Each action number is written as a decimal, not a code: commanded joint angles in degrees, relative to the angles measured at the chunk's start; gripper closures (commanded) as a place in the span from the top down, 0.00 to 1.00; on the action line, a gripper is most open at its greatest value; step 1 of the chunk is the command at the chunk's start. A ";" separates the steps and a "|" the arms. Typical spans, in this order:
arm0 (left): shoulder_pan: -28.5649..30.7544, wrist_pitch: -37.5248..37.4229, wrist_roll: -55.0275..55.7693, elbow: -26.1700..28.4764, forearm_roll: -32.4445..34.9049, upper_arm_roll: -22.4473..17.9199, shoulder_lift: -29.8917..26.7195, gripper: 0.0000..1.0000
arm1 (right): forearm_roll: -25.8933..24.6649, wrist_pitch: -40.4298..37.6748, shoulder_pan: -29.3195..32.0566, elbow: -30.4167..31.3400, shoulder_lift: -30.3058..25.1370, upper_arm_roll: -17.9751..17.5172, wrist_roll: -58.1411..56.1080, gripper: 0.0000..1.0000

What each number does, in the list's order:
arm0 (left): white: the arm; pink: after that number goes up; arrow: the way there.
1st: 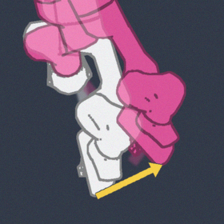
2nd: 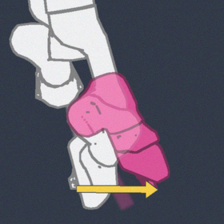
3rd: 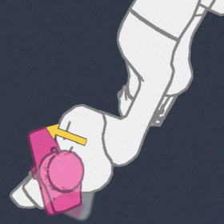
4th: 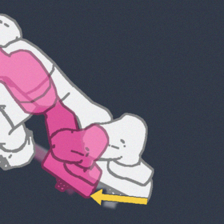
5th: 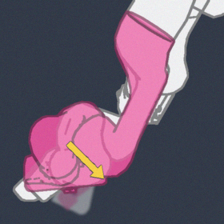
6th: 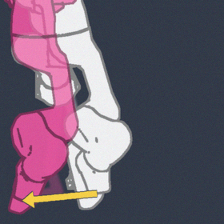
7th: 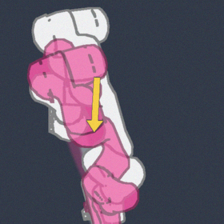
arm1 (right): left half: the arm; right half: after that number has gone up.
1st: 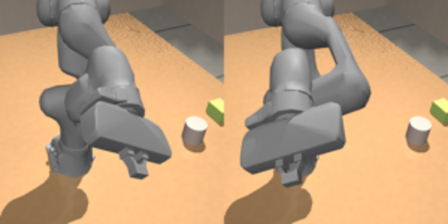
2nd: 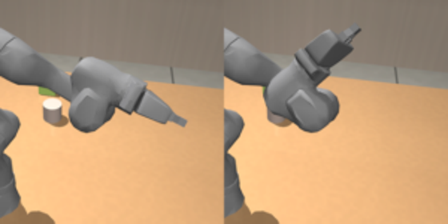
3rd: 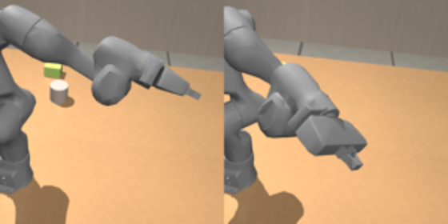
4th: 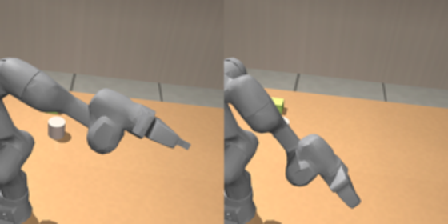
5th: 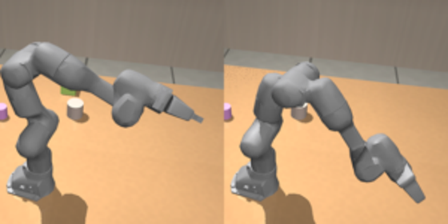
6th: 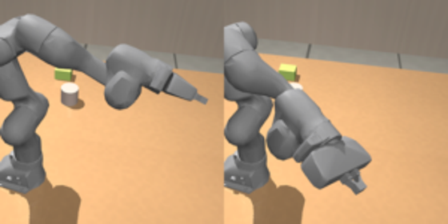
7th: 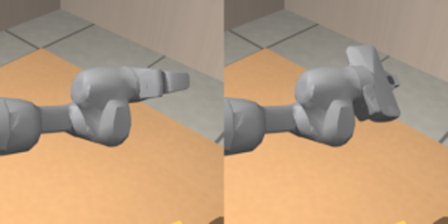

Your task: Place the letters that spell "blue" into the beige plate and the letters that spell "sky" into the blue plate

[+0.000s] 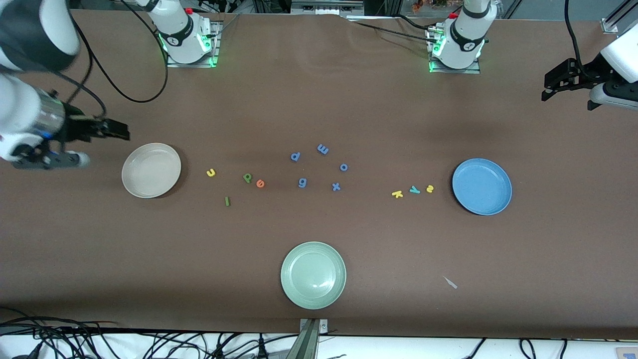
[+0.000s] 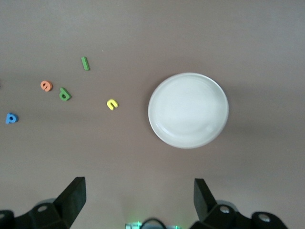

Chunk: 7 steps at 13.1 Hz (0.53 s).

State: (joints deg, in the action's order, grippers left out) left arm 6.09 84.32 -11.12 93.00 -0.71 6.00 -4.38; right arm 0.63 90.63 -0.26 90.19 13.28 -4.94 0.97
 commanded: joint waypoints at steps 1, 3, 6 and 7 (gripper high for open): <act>1.03 -1.35 -0.31 -2.03 0.88 -0.72 2.17 1.00 | -0.01 7.16 -3.07 -0.03 6.91 -0.07 0.43 1.00; 1.12 -1.18 -0.40 -2.03 0.45 -0.63 2.53 1.00 | -0.01 16.90 -4.83 5.58 9.04 -0.16 0.44 1.00; -1.51 -0.30 0.57 -0.81 -5.69 -0.81 4.02 1.00 | -0.01 26.51 -9.13 9.92 12.45 -0.16 6.38 1.00; -2.21 0.92 0.66 -0.63 -6.49 -0.64 4.90 1.00 | -0.01 28.79 -11.32 9.92 14.21 -0.16 9.37 1.00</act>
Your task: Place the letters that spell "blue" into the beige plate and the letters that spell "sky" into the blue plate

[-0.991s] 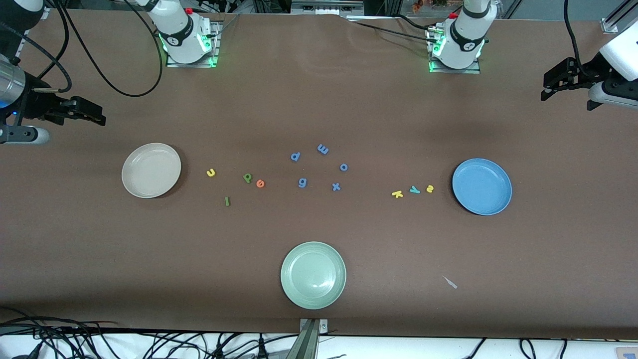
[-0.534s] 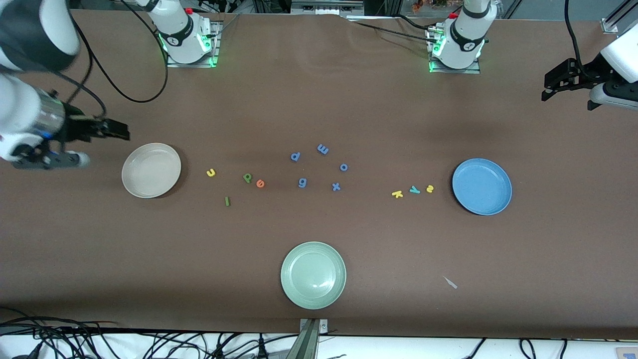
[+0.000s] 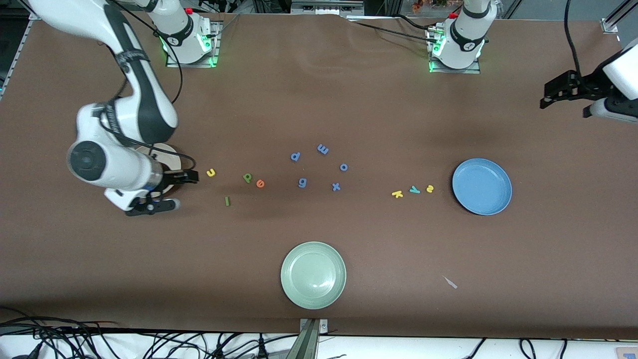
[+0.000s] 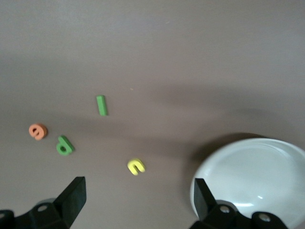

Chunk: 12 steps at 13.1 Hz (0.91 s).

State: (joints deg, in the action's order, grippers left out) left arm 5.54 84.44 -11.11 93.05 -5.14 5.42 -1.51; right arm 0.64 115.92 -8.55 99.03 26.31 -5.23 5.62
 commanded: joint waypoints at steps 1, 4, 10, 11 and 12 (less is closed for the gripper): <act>-2.63 2.72 0.65 0.72 -2.07 -0.05 2.30 1.00 | -0.03 5.78 -4.45 1.17 3.03 0.13 7.01 1.00; -3.87 11.84 0.65 7.65 -1.55 -0.14 3.26 1.00 | -0.03 10.36 -5.78 1.17 7.33 0.13 8.44 1.00; -5.53 21.46 0.65 12.25 -1.81 -0.05 14.92 1.00 | -0.12 14.41 -6.22 1.17 11.03 0.13 8.53 0.99; -6.58 22.33 0.57 12.16 -1.37 -0.14 18.43 1.00 | -0.12 15.55 -6.22 1.08 11.56 0.13 8.53 0.99; -7.11 23.47 -0.65 11.64 -1.02 -0.93 20.82 1.00 | -0.29 16.08 -6.22 0.91 12.18 0.13 8.44 0.98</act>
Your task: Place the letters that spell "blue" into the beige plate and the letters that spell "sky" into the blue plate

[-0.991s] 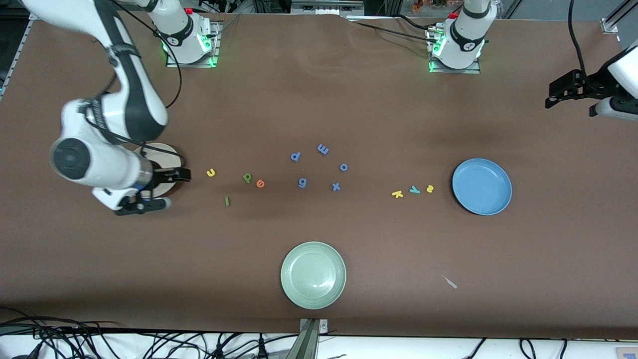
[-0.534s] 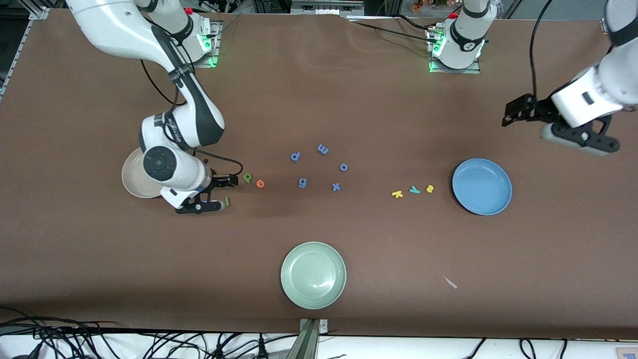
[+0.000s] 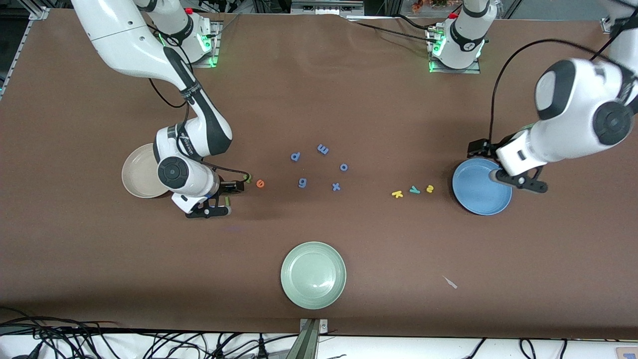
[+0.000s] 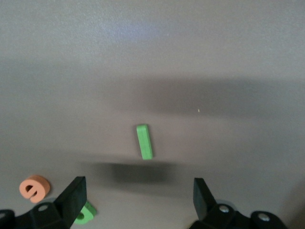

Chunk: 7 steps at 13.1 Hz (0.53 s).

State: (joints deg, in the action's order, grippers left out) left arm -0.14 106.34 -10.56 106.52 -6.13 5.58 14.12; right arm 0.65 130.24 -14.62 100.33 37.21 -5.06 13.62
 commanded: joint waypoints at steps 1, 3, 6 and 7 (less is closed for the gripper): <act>-1.70 3.51 -1.48 -2.28 -0.02 -1.71 6.52 1.00 | -0.47 2.29 -0.06 -0.66 1.90 -0.03 0.36 0.94; -2.85 5.37 -0.61 -3.60 -0.63 -1.72 9.68 1.00 | -0.38 3.79 -0.15 -0.57 2.43 -0.03 -0.08 0.85; -5.21 14.13 -0.43 -1.68 -0.90 -1.72 13.37 1.00 | -0.64 4.32 -0.06 -0.57 2.87 -0.03 -0.35 0.40; -6.00 17.12 0.18 -1.32 -0.90 -1.80 14.69 1.00 | -0.73 4.49 -0.15 -0.57 3.13 -0.03 -0.35 0.18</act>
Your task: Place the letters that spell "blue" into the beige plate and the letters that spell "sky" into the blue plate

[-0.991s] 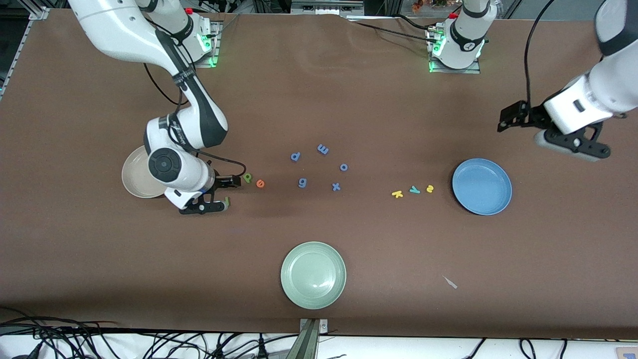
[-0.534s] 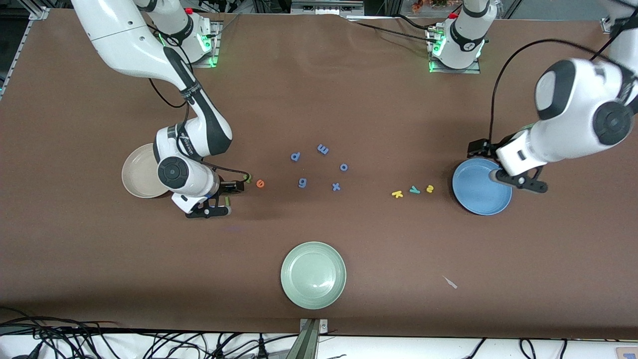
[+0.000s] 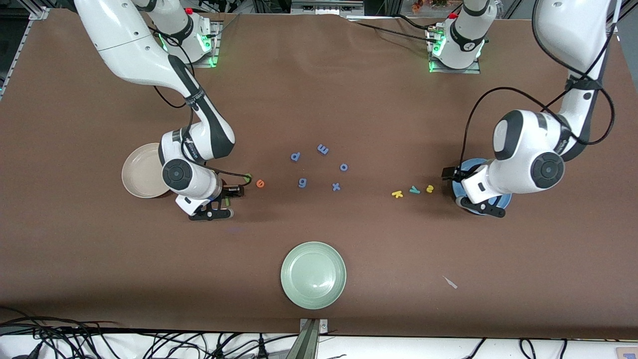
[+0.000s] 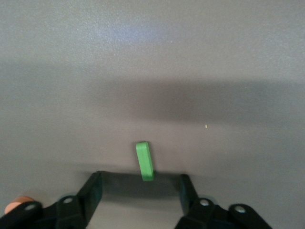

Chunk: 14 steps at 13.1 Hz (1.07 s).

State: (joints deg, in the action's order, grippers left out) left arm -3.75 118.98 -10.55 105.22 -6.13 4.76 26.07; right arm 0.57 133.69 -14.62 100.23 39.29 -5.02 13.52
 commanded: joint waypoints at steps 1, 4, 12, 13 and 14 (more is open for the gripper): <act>-3.18 5.98 1.83 -0.01 -0.90 -0.98 3.97 1.00 | -0.66 1.14 -0.15 -0.48 1.05 -0.07 -0.25 0.02; -5.03 11.87 4.22 0.34 -0.11 -0.98 7.58 1.00 | -0.66 0.70 -0.06 -0.65 0.97 0.01 -1.21 0.00; -4.77 13.91 3.61 6.82 3.06 -0.98 5.84 0.97 | -0.22 -15.28 1.34 -1.10 -7.72 5.62 -13.22 0.00; -4.86 14.00 3.34 8.93 3.41 -0.98 4.70 0.92 | -0.31 -15.56 1.35 0.47 -9.13 6.42 -15.26 0.00; -4.86 13.91 3.34 9.91 3.41 -0.98 4.08 0.92 | -0.91 -14.95 1.35 2.84 -11.05 7.30 -15.54 0.00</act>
State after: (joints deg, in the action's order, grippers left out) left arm -8.23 132.28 -7.08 110.04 -4.25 4.22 34.19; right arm 0.45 118.78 -13.37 98.04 32.57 1.25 0.65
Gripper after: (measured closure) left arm 0.031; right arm 0.912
